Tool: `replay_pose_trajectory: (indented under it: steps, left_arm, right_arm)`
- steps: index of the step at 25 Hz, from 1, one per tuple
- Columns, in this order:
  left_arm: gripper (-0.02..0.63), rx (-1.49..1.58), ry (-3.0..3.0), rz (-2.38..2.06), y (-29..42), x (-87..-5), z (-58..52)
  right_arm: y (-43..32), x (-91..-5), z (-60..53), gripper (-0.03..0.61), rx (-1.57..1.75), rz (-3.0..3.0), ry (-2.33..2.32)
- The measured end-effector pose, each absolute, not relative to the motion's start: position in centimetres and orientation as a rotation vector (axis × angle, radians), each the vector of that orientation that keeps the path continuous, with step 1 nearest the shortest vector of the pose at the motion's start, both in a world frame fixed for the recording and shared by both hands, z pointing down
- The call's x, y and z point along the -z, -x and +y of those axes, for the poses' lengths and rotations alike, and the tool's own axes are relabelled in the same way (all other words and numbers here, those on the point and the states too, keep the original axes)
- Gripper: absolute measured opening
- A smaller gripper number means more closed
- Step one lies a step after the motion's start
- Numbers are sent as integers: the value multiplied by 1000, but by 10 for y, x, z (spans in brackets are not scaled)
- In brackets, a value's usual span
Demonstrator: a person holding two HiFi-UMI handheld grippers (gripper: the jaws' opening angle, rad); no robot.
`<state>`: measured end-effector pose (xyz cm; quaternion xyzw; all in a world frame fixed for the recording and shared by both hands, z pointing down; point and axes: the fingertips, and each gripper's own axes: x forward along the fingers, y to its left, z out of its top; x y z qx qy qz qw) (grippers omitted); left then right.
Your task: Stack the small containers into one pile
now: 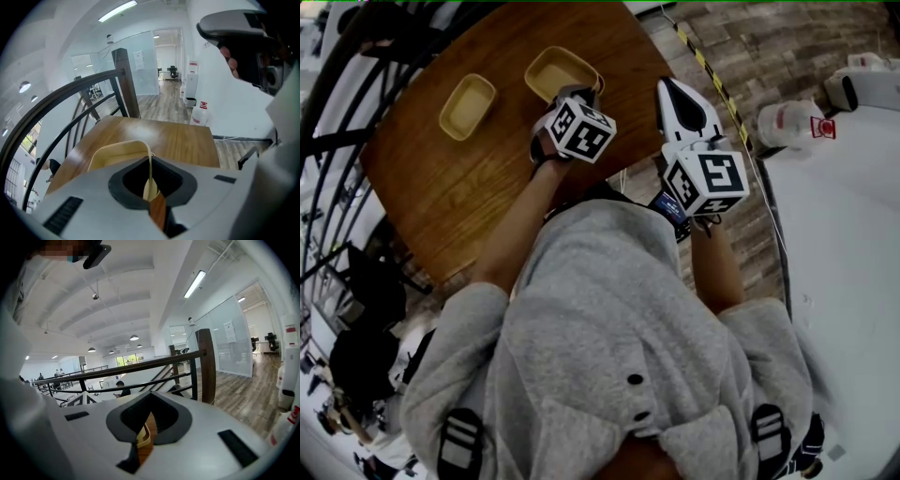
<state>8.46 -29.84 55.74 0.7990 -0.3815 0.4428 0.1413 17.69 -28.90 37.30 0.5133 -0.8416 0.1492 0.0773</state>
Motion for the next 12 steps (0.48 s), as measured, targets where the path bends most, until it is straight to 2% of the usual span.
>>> replay_pose_trajectory:
  steps: [12]
  left_arm:
    - [26,-1371,-2312,-1071,-89,-581,-306]
  right_arm:
    - [-186,-376,-290,11,-467,-2507,-1560]
